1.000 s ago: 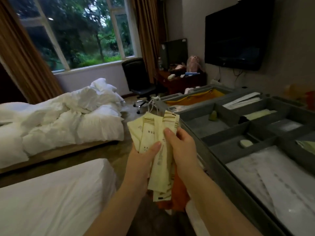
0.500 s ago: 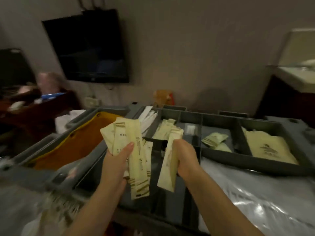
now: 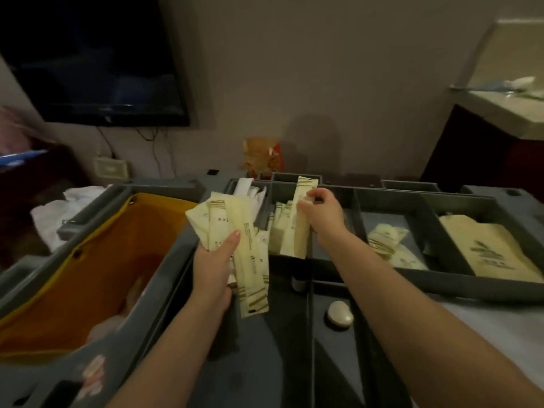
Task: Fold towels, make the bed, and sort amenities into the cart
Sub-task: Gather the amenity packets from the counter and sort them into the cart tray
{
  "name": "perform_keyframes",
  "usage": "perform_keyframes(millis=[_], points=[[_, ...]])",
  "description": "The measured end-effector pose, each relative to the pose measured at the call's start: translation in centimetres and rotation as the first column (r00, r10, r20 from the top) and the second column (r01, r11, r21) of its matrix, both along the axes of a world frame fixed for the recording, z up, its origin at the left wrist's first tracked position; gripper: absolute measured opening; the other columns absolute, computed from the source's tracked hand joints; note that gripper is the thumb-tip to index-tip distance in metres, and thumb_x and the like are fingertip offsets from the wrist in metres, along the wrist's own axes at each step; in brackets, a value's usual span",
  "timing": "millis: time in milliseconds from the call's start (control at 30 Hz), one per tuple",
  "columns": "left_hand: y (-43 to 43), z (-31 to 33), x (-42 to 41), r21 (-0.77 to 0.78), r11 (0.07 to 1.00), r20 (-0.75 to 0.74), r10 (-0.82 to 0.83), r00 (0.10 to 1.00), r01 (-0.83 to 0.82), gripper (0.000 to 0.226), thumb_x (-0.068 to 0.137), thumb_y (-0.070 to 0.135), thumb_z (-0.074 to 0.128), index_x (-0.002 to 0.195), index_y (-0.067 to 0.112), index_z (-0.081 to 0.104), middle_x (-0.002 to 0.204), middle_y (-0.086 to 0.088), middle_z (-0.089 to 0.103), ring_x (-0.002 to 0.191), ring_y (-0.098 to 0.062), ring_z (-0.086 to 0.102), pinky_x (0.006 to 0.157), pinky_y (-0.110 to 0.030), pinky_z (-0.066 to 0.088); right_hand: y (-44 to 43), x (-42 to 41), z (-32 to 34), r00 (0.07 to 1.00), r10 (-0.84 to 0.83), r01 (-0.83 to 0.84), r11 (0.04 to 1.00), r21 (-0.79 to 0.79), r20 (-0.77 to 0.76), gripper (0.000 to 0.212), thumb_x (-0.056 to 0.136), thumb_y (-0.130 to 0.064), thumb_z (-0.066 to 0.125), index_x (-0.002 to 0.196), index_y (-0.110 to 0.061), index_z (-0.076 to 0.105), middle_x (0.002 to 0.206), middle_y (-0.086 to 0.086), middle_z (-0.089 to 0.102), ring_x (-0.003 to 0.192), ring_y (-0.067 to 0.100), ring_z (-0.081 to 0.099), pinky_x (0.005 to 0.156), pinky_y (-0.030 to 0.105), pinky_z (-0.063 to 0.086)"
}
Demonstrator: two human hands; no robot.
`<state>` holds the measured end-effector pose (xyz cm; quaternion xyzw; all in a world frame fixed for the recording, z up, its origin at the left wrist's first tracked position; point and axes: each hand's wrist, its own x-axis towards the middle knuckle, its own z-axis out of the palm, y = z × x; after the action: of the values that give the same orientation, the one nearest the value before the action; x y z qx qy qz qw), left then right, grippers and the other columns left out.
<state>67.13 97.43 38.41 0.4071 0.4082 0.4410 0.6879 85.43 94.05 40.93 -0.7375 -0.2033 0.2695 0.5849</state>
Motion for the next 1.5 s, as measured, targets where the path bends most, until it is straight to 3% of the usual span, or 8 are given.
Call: perform_keyframes(millis=[333, 433, 533, 633, 867, 1000, 1200, 1500], points=[[3.4, -0.7, -0.7, -0.003, 1.000, -0.050, -0.017, 0.999, 0.017, 0.032, 0.088, 0.013, 0.063, 0.114, 0.031, 0.059, 0.106, 0.005, 0.071, 0.098, -0.017, 0.067, 0.081, -0.043, 0.054, 7.4, 0.8, -4.9, 0.819, 0.479, -0.232, 0.779, -0.583, 0.315, 0.045, 0.098, -0.016, 0.048, 0.142, -0.016, 0.039, 0.147, 0.014, 0.035, 0.127, 0.032, 0.042, 0.099, 0.039, 0.041], [3.7, -0.8, -0.6, -0.023, 0.998, -0.051, -0.054, 0.997, 0.053, 0.034, 0.089, 0.013, 0.062, 0.120, 0.027, 0.058, 0.108, 0.004, 0.070, 0.099, -0.018, 0.066, 0.083, -0.044, 0.054, 5.6, -0.7, -4.0, 0.831, 0.331, -0.133, 0.899, -0.418, 0.448, 0.050, 0.096, -0.021, 0.054, 0.143, -0.020, 0.038, 0.152, 0.007, 0.025, 0.133, 0.028, 0.036, 0.105, 0.039, 0.037], [3.5, -1.2, -0.5, -0.055, 0.995, -0.020, -0.082, 0.996, 0.081, 0.037, 0.088, 0.014, 0.062, 0.123, 0.026, 0.057, 0.108, 0.003, 0.070, 0.097, -0.017, 0.067, 0.078, -0.041, 0.055, 2.6, -3.6, -2.3, 0.888, 0.263, -0.207, 0.961, -0.182, 0.378, 0.026, 0.098, -0.027, 0.049, 0.123, -0.022, 0.055, 0.120, -0.003, 0.056, 0.102, 0.011, 0.056, 0.079, 0.022, 0.047], [3.1, -1.2, -0.5, -0.047, 0.992, 0.006, -0.118, 0.993, 0.119, 0.034, 0.089, 0.015, 0.062, 0.121, 0.026, 0.058, 0.106, 0.003, 0.071, 0.094, -0.017, 0.069, 0.072, -0.037, 0.056, -0.3, -6.9, -1.4, 0.886, 0.325, -0.307, 0.946, -0.109, 0.329, 0.008, 0.097, -0.030, 0.050, 0.101, -0.030, 0.057, 0.095, -0.013, 0.058, 0.087, 0.002, 0.056, 0.068, 0.015, 0.041], [1.5, -1.2, 0.3, 0.024, 0.981, -0.011, -0.191, 0.982, 0.191, 0.044, 0.089, 0.018, 0.062, 0.132, 0.022, 0.053, 0.113, 0.001, 0.067, 0.102, -0.017, 0.065, 0.080, -0.037, 0.056, -2.6, -10.0, -2.0, 0.897, 0.252, -0.207, 0.965, -0.158, 0.364, 0.049, 0.085, -0.041, 0.066, 0.129, -0.031, 0.047, 0.113, -0.022, 0.040, 0.103, -0.002, 0.046, 0.080, 0.018, 0.046], [1.1, -1.3, 0.4, 0.026, 0.977, -0.029, -0.209, 0.977, 0.210, 0.039, 0.091, 0.020, 0.060, 0.129, 0.023, 0.054, 0.109, 0.004, 0.068, 0.098, -0.013, 0.066, 0.074, -0.032, 0.057, -3.1, -10.3, -2.5, 0.939, 0.227, -0.215, 0.974, -0.076, 0.259, 0.038, 0.085, -0.029, 0.069, 0.117, -0.032, 0.049, 0.101, -0.018, 0.058, 0.091, -0.004, 0.058, 0.063, 0.012, 0.048], [1.9, -1.1, 0.1, -0.092, 0.981, 0.039, -0.170, 0.985, 0.173, 0.031, 0.090, 0.020, 0.062, 0.120, 0.020, 0.060, 0.102, -0.002, 0.072, 0.089, -0.021, 0.071, 0.075, -0.046, 0.059, -2.5, -9.9, -2.9, 0.982, 0.113, -0.118, 0.993, 0.023, 0.153, 0.027, 0.090, -0.025, 0.063, 0.097, -0.043, 0.045, 0.097, -0.015, 0.061, 0.088, 0.001, 0.062, 0.066, 0.019, 0.051], [2.6, -0.7, 0.2, -0.111, 0.992, 0.132, -0.050, 0.990, 0.065, 0.025, 0.090, 0.016, 0.063, 0.113, 0.025, 0.059, 0.103, 0.002, 0.070, 0.091, -0.016, 0.069, 0.073, -0.037, 0.058, 0.2, -5.2, -0.5, 0.976, -0.079, 0.086, 0.996, -0.027, 0.201, 0.025, 0.091, -0.026, 0.061, 0.114, -0.031, 0.050, 0.101, -0.011, 0.056, 0.084, 0.007, 0.061, 0.060, 0.022, 0.052]])
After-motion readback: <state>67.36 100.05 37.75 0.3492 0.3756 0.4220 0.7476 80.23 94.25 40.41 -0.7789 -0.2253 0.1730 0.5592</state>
